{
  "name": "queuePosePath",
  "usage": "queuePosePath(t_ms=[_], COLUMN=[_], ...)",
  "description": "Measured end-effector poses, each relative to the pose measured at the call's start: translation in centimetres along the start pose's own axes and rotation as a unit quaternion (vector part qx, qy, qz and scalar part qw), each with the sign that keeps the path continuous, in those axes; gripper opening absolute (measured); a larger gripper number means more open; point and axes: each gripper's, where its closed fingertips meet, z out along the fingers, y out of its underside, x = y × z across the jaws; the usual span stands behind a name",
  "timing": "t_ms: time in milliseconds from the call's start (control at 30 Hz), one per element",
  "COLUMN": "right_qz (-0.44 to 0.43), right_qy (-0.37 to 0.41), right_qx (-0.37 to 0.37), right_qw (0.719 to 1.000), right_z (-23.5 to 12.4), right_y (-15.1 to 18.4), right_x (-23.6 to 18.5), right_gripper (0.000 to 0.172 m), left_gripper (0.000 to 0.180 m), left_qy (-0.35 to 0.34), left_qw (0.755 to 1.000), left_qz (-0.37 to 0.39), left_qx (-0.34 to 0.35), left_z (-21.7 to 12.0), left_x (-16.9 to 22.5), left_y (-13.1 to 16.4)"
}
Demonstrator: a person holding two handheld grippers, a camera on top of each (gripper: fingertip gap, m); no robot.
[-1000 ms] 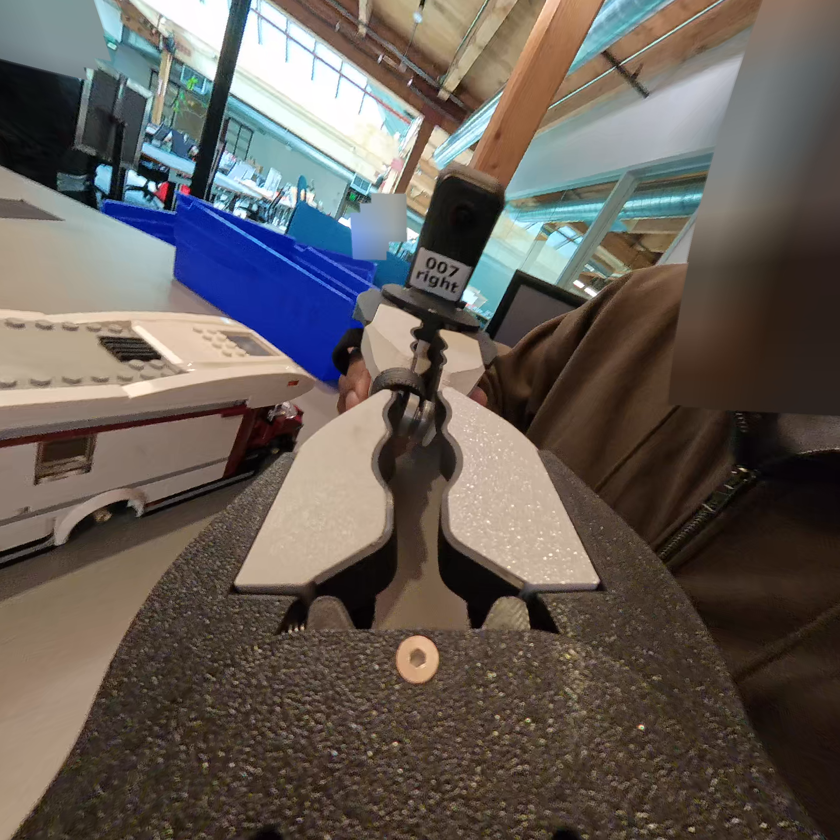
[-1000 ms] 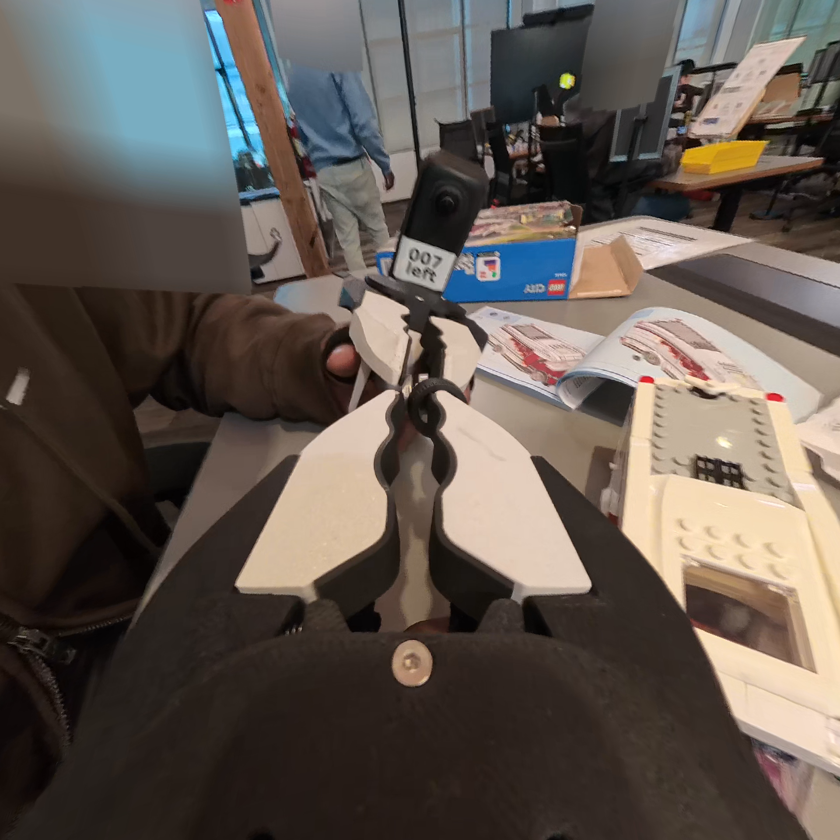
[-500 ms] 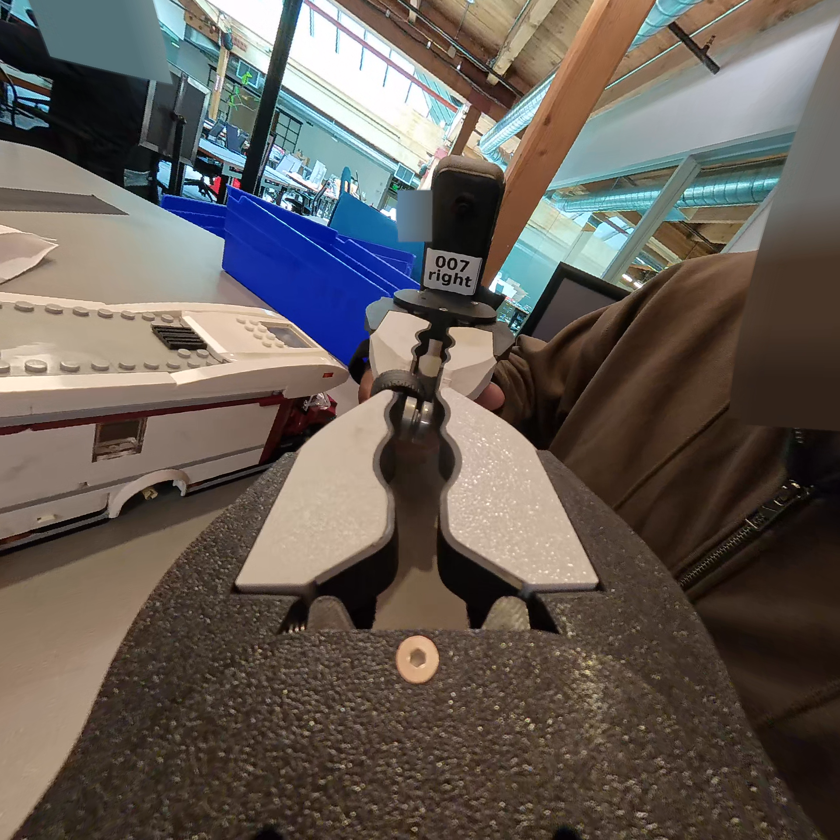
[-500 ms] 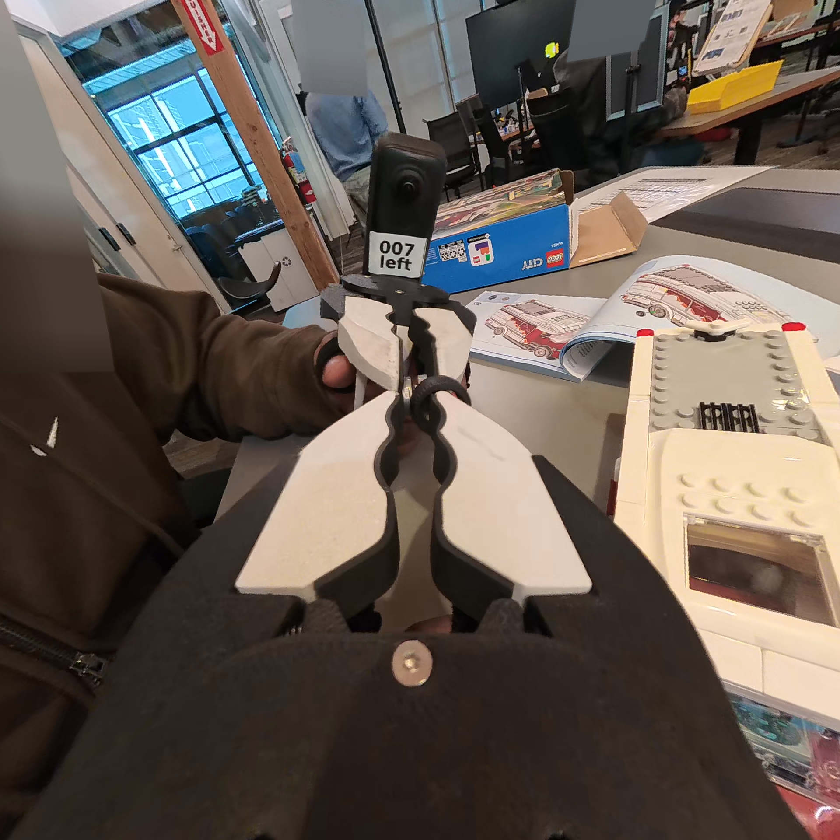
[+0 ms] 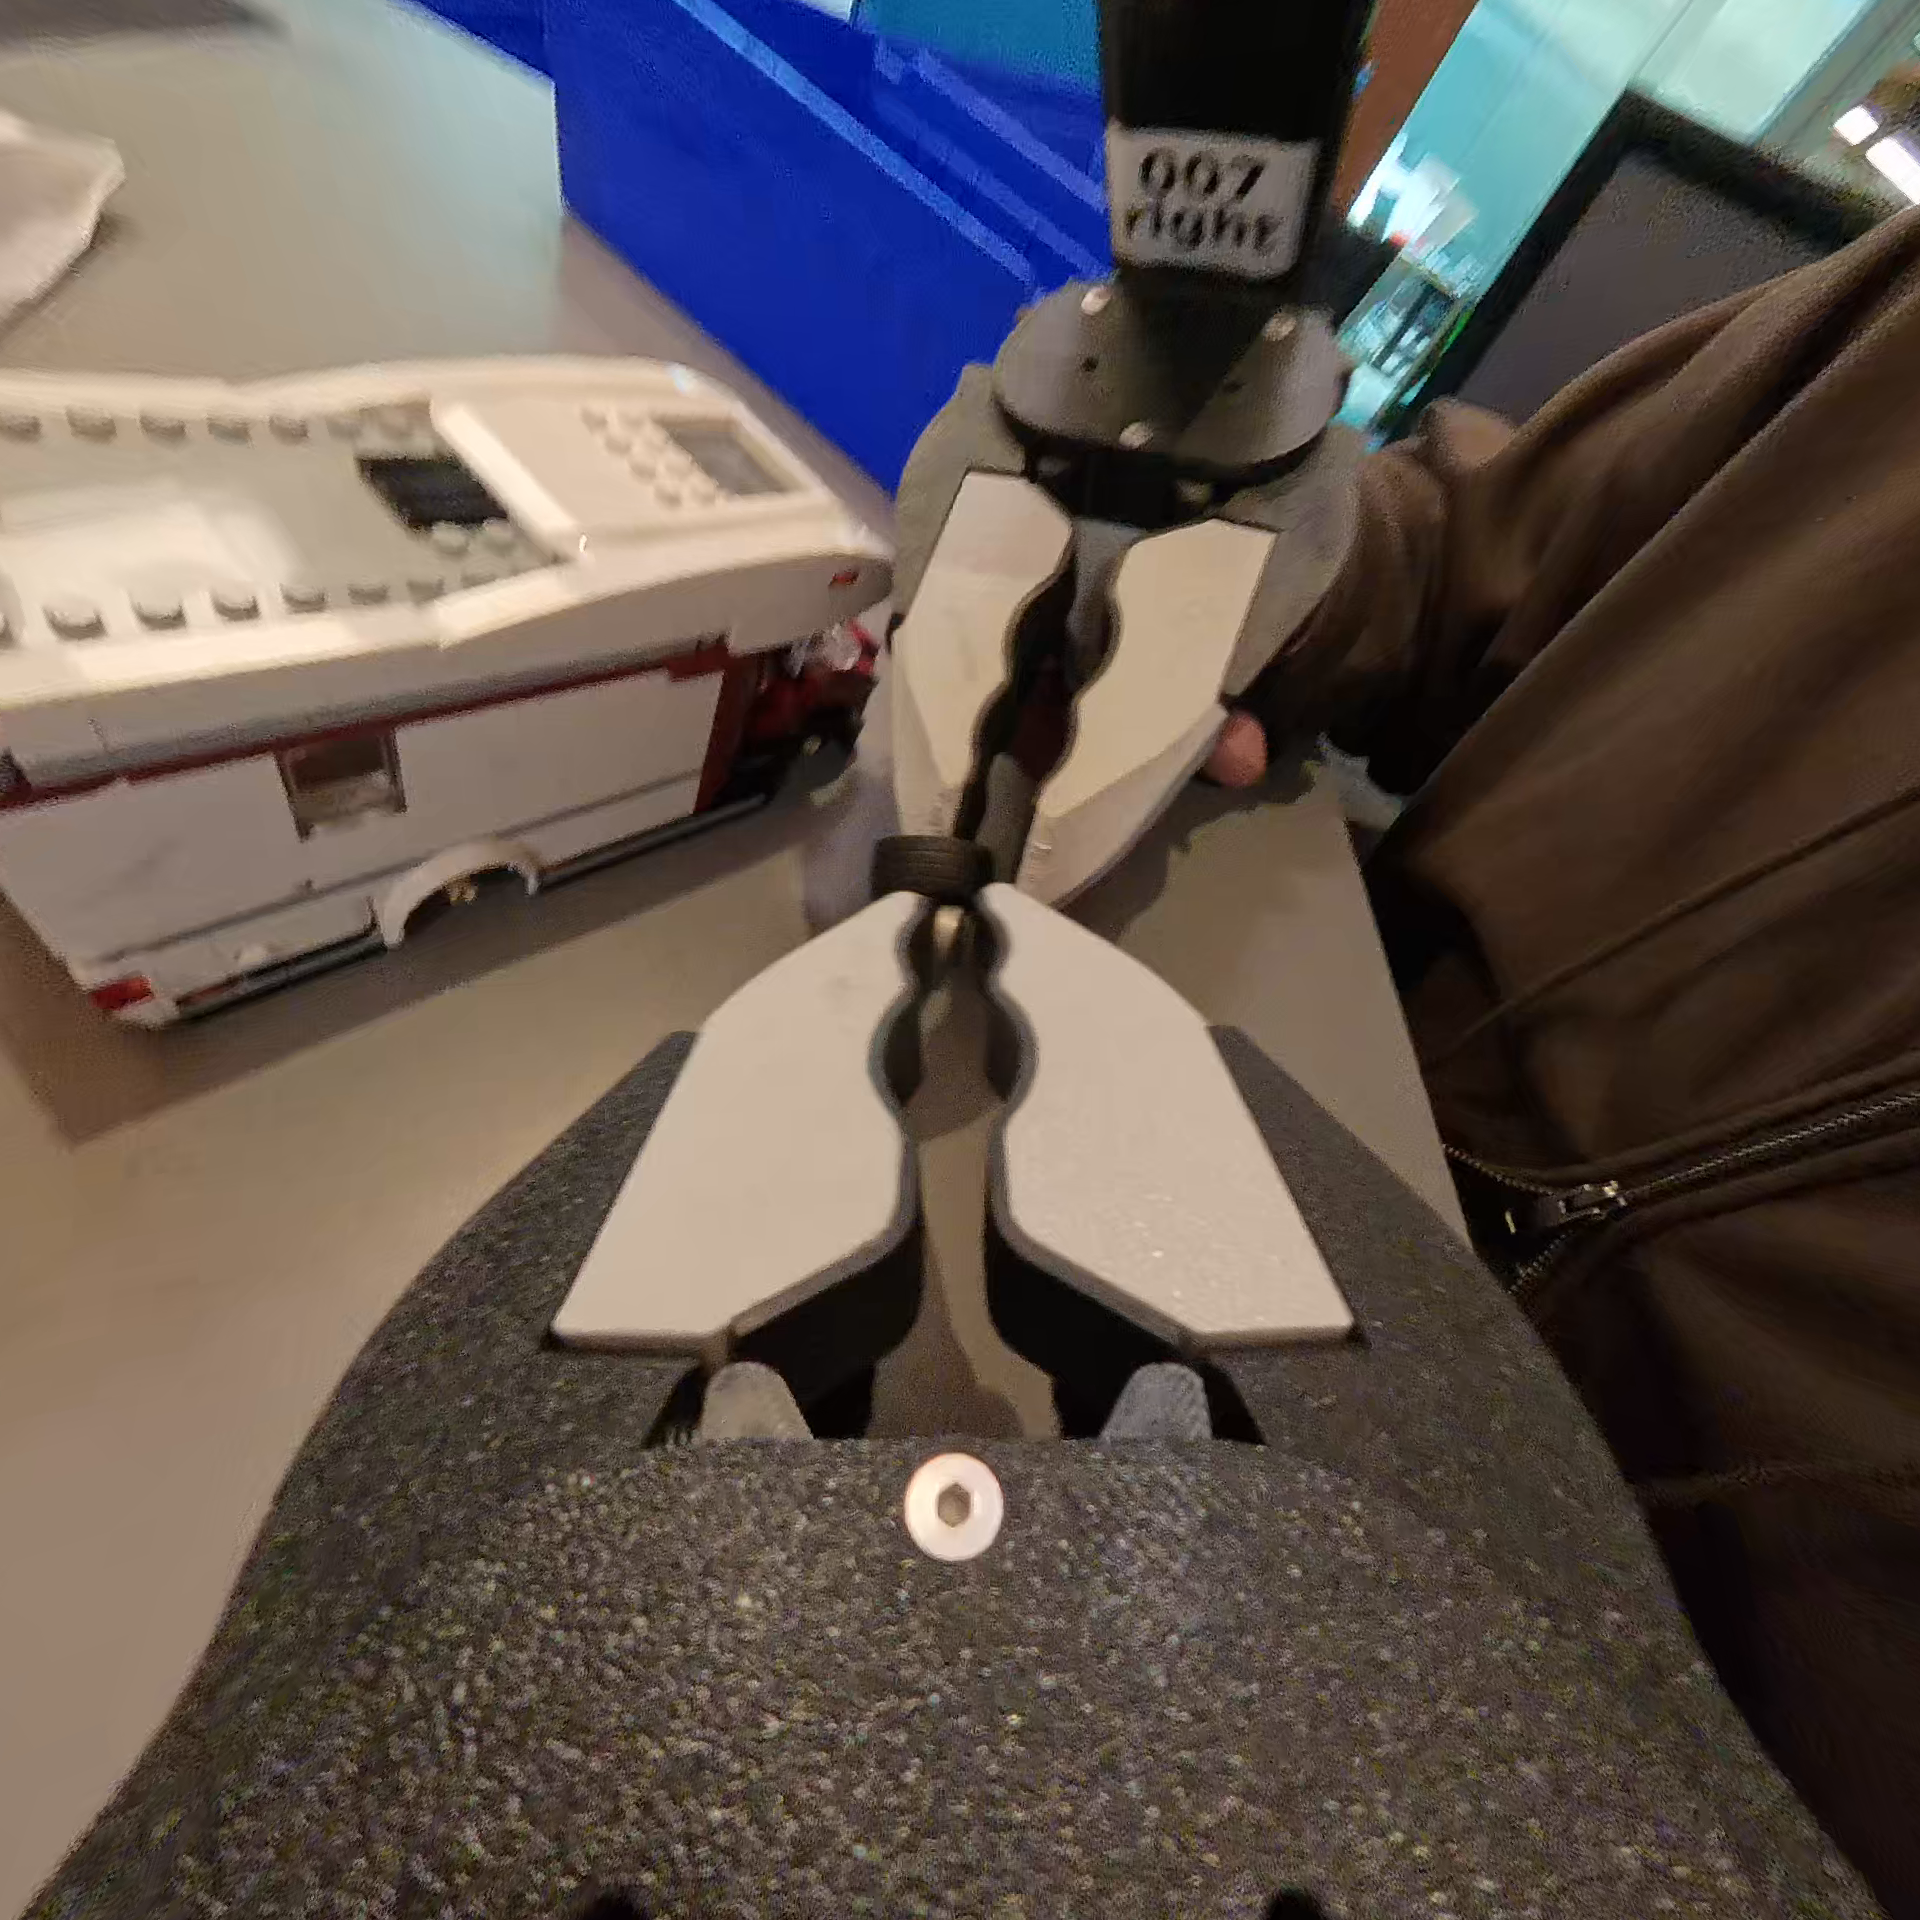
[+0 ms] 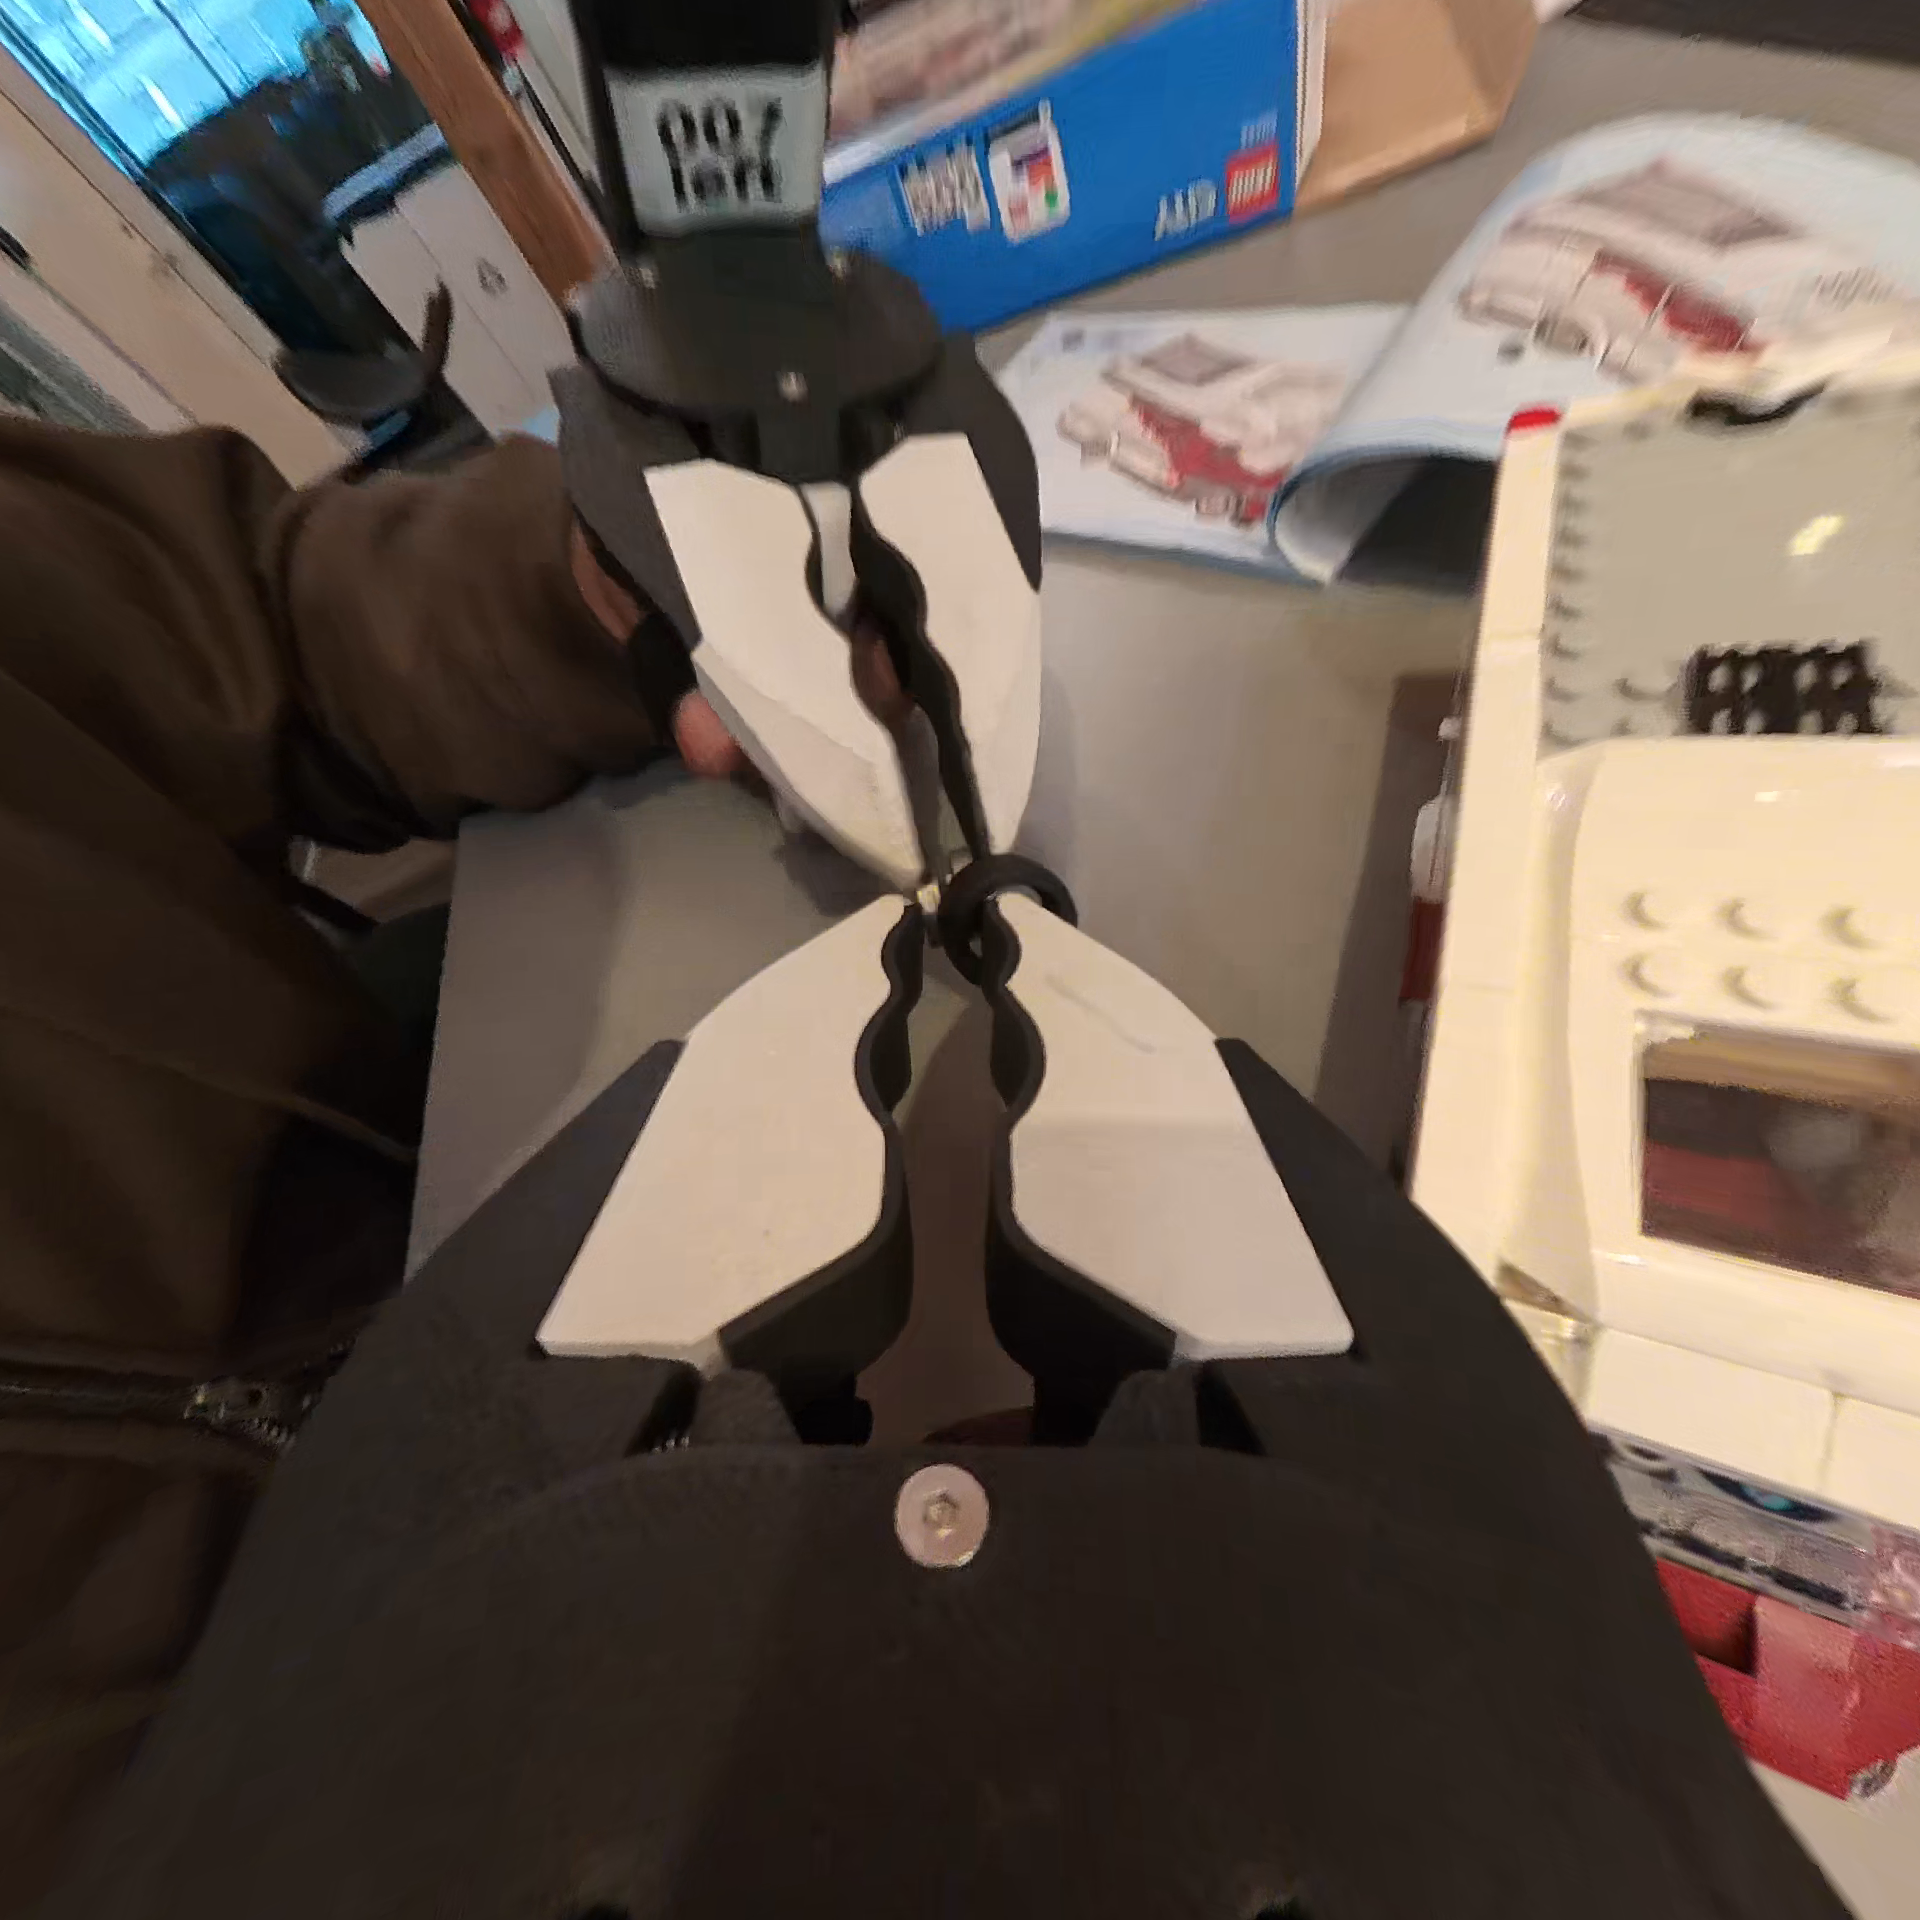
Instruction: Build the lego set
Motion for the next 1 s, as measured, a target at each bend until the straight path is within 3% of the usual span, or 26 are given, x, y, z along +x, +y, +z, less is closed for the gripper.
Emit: queuePosePath(t_ms=[133,233,500,700,1000], right_qz=[0.018,0.020,0.024,0.011,-0.016], right_qy=[-0.020,-0.017,-0.025,-0.033,-0.057], right_qx=[-0.084,-0.105,-0.037,0.009,0.009], right_qw=[0.996,0.994,0.999,0.999,0.998], right_z=[0.7,0.9,0.3,-0.1,-0.6], right_y=[2.7,3.6,1.2,-0.2,-0.5], right_x=[-0.3,0.0,-0.1,-0.4,-0.9], right_gripper=[0.011,0.011,0.010,0.011,0.011], left_gripper=[0.000,0.000,0.027,0.012,0.011], left_qy=[-0.023,-0.021,0.013,0.013,0.017], left_qw=[0.997,0.997,0.996,0.999,0.998], left_qz=[-0.036,-0.033,-0.028,-0.004,0.039], left_qx=[-0.071,-0.067,-0.085,-0.048,-0.035], left_z=[0.2,0.1,0.0,0.2,0.1], left_x=[-1.2,-1.2,-0.1,0.2,0.7], left_y=[2.3,2.2,2.6,1.6,1.1])
